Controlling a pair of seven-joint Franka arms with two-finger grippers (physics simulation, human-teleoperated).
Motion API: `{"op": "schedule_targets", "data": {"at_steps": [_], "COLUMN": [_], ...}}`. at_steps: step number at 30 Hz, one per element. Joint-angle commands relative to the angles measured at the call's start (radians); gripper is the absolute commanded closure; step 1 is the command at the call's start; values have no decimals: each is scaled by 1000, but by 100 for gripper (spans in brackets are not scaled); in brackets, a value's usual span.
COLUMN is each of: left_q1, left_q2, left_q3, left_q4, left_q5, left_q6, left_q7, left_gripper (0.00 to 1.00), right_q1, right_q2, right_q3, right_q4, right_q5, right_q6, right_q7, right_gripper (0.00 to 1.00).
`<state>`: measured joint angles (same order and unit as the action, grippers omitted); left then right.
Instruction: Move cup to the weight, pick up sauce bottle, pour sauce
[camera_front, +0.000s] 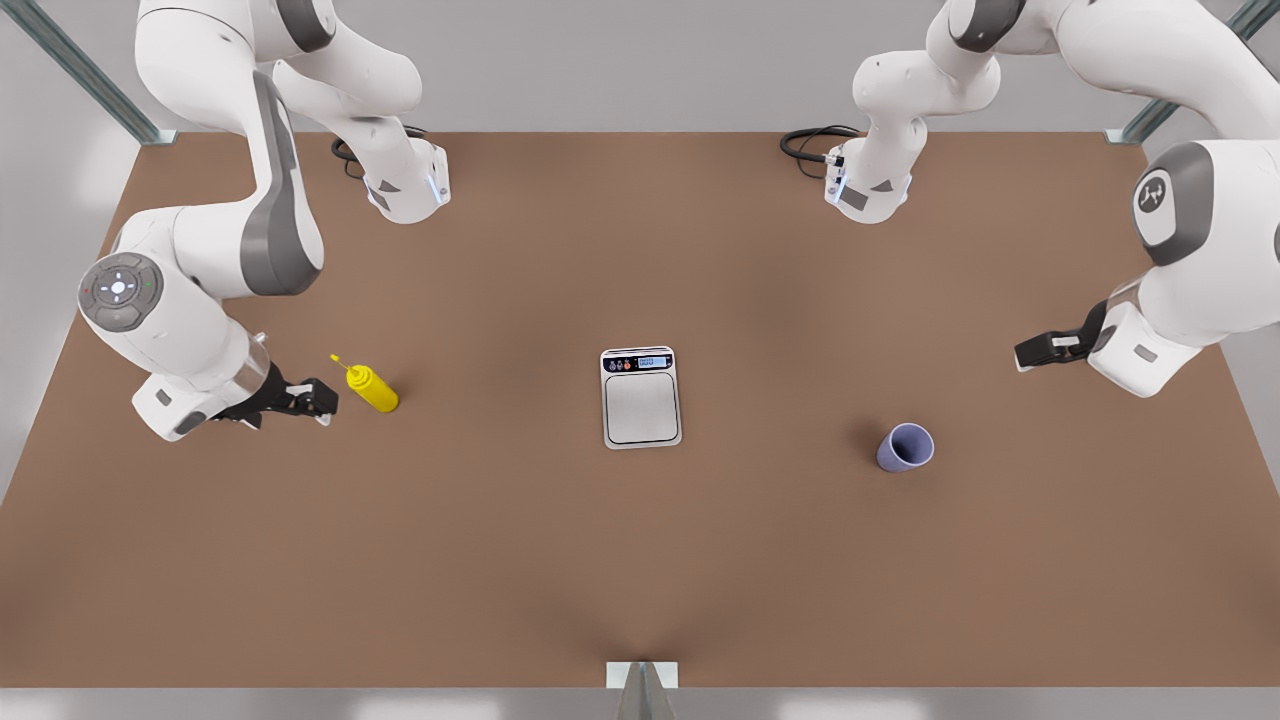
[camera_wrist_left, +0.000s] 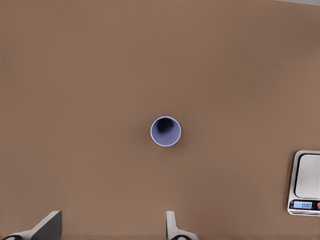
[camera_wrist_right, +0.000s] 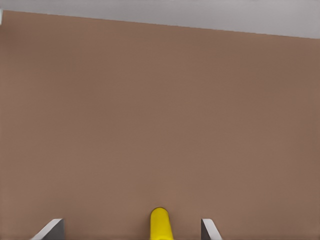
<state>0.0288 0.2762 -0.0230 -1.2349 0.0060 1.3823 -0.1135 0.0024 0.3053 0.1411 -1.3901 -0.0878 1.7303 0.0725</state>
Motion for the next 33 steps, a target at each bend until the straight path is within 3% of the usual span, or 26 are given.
{"op": "schedule_targets", "data": {"at_steps": [1,5,7,9,14,20,23,28,31,33], "left_q1": [0,0,-7,2,2,3,16,16,16,17], "left_q2": [0,113,121,132,138,184,178,202,224,238], "left_q3": [2,-28,-28,-28,-28,-28,-28,-28,-26,-26], "left_q4": [0,-3,-141,-268,-465,-497,-543,-549,-549,-548], "left_q5": [0,-1,-1,-1,-1,0,2,0,0,2], "left_q6": [1,69,237,441,693,730,732,732,733,733], "left_q7": [0,-2,-2,-2,-2,-2,0,0,0,0], "left_gripper": [0,0,0,0,0,0,0,0,0,7], "right_q1": [-2,-21,-12,-54,-196,-228,-394,-513,-538,-538], "right_q2": [0,-5,-2,-8,2,35,121,258,325,373], "right_q3": [0,1,17,17,12,12,12,12,12,12], "right_q4": [2,3,0,13,37,40,31,-6,-6,-6], "right_q5": [0,109,117,140,289,304,594,755,803,838], "right_q6": [0,-55,-162,-196,-232,-267,-399,-405,-403,-388], "right_q7": [-2,-5,-97,-397,-628,-827,-1040,-1562,-1700,-1772], "right_gripper": [0,0,0,0,0,0,0,0,0,0]}}
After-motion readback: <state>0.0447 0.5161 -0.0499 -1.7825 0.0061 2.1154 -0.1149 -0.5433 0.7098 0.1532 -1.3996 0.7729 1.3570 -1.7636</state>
